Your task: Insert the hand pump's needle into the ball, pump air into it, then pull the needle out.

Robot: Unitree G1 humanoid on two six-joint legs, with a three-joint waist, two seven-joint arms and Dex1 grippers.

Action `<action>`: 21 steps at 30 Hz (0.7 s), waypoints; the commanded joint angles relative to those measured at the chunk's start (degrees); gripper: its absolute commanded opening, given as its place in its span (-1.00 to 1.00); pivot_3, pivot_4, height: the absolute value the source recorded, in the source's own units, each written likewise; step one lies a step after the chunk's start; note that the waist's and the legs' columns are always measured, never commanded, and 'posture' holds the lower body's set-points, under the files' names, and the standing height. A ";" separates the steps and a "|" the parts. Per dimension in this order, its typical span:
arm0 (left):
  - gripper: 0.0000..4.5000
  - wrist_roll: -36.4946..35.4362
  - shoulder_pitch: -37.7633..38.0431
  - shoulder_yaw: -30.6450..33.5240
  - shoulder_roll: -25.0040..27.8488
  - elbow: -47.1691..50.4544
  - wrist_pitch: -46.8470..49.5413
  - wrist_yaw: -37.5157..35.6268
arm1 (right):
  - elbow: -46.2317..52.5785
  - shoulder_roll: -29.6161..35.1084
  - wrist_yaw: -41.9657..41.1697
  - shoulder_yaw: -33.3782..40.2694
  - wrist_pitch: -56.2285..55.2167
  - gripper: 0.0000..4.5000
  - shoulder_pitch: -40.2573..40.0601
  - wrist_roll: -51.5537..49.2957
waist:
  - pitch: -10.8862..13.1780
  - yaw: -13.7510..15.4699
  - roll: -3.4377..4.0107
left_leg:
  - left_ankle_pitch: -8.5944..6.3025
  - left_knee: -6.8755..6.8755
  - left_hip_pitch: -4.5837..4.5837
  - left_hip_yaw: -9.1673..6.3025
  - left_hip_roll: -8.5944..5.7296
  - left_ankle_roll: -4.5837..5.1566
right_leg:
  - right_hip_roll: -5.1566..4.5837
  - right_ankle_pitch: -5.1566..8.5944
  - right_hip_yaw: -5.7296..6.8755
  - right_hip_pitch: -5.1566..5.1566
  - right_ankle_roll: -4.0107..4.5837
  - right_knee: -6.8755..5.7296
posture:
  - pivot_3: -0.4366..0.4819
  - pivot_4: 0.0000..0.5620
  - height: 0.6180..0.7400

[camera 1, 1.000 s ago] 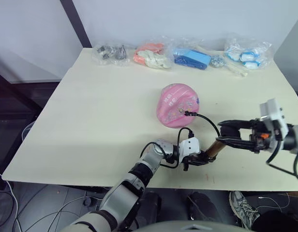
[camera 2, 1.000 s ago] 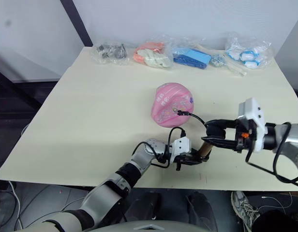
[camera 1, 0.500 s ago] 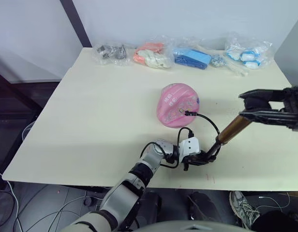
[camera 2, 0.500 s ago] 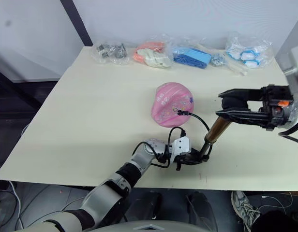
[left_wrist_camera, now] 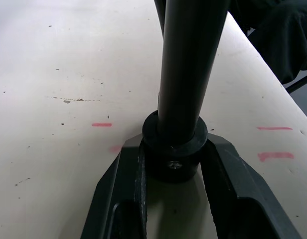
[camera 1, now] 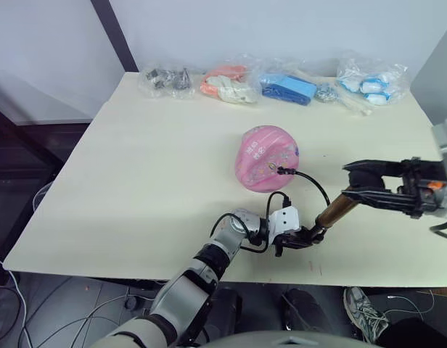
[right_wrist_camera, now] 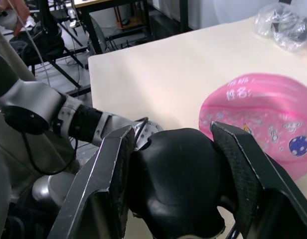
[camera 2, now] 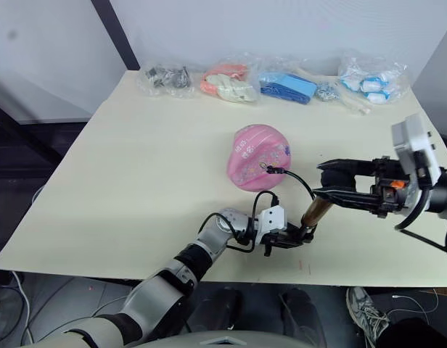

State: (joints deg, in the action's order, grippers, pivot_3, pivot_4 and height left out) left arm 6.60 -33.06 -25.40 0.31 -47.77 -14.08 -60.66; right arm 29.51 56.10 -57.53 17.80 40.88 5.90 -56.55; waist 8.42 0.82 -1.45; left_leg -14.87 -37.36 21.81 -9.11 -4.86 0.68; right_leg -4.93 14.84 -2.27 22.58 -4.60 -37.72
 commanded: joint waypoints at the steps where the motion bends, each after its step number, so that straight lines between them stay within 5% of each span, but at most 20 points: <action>1: -0.53 1.55 1.18 -0.93 0.91 -2.23 1.57 -0.07 | -1.08 -2.70 -0.19 -7.18 -3.45 -0.14 -3.14 7.68 | -0.06 -0.03 -0.07 | 0.00 0.01 -0.02 0.00 0.00 0.00 | 0.01 0.00 0.00 -0.01 0.00 0.00 | -0.05 -0.47 0.94; 12: -0.53 1.47 0.74 -0.82 0.78 -2.56 1.64 -0.12 | -5.18 -10.05 0.48 -15.32 -12.69 -0.14 -4.73 19.22 | -0.17 -0.15 -0.12 | 0.00 0.01 -0.09 -0.02 0.01 -0.01 | 0.04 0.00 0.00 -0.08 0.00 0.00 | -0.05 -0.47 0.94; 21: -0.53 1.47 1.58 -0.91 0.97 -2.24 1.45 -0.14 | -0.04 -1.97 -0.74 -1.52 -1.60 -0.14 1.05 2.89 | -0.01 -0.01 0.12 | 0.00 0.01 0.03 -0.06 -0.03 0.00 | 0.01 0.00 0.01 0.01 0.01 0.01 | -0.05 -0.47 0.94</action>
State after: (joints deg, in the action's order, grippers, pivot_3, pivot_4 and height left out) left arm 6.49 -33.21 -25.32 0.23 -47.82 -14.16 -60.79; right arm 26.53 52.32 -56.94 11.29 37.76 5.45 -49.20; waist 8.42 0.81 -1.34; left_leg -14.88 -37.35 21.88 -9.15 -4.89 0.68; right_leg -4.93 14.84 -2.27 22.62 -4.59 -37.72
